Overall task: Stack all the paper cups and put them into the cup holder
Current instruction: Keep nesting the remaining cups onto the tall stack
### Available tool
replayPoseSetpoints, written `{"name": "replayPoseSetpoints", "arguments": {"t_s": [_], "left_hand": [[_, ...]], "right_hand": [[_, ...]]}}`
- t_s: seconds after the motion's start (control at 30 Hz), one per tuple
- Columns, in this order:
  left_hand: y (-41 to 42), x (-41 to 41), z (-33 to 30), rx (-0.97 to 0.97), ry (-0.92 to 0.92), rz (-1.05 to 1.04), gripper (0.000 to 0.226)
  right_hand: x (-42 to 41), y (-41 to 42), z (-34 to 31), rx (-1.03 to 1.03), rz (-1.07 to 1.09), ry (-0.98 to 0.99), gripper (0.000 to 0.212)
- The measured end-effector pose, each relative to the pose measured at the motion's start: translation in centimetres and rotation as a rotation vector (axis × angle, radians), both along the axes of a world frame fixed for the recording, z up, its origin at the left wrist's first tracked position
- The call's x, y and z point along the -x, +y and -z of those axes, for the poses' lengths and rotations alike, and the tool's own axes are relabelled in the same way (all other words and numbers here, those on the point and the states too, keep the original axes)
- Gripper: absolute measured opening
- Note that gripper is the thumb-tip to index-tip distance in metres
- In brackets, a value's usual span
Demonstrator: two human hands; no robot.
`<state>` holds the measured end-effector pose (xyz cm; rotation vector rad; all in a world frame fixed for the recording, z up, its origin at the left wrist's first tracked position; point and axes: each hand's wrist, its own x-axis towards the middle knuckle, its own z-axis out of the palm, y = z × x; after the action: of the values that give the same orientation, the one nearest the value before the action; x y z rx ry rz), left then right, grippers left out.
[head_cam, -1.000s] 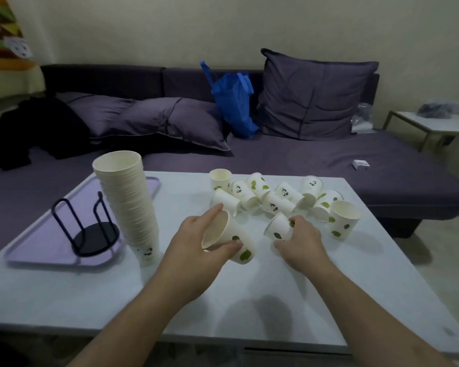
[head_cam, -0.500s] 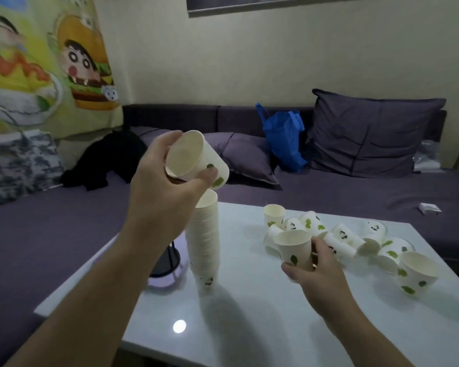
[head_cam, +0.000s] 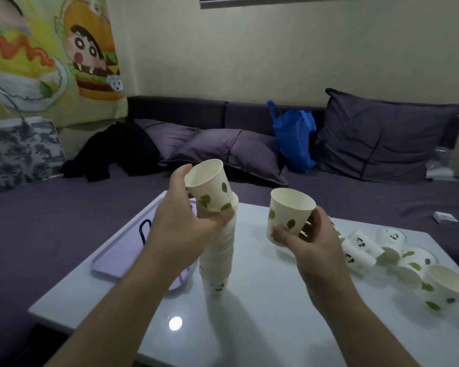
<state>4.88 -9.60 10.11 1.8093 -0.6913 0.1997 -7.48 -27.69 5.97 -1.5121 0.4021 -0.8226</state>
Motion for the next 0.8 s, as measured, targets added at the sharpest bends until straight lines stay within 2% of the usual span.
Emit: {"name": "replayPoseSetpoints", "arguments": {"t_s": [0.2, 0.37, 0.47, 0.53, 0.63, 0.8], "left_hand": [[-0.7, -0.9, 0.1, 0.12, 0.025, 0.094, 0.095], [-1.1, -1.2, 1.3, 0.06, 0.069, 0.111, 0.105], [-1.3, -1.3, 2.5, 0.006, 0.095, 0.096, 0.077], [-1.6, -1.0, 2.8, -0.007, 0.105, 0.106, 0.066], [-1.7, 0.1, 2.8, -0.025, 0.129, 0.161, 0.067], [-1.3, 1.2, 2.7, -0.013, 0.096, 0.183, 0.061]], "right_hand": [[-1.7, 1.0, -3.0, 0.034, -0.058, -0.16, 0.052], [-2.4, 1.8, -3.9, 0.041, -0.073, -0.231, 0.053], [-2.6, 2.3, -4.6, 0.022, -0.097, -0.305, 0.053], [-2.9, 2.9, -4.9, 0.043, -0.136, -0.319, 0.054], [-3.3, 3.4, -4.4, 0.08, -0.181, -0.286, 0.058], [-3.5, 3.5, -3.0, 0.199, -0.182, -0.094, 0.064]]}}
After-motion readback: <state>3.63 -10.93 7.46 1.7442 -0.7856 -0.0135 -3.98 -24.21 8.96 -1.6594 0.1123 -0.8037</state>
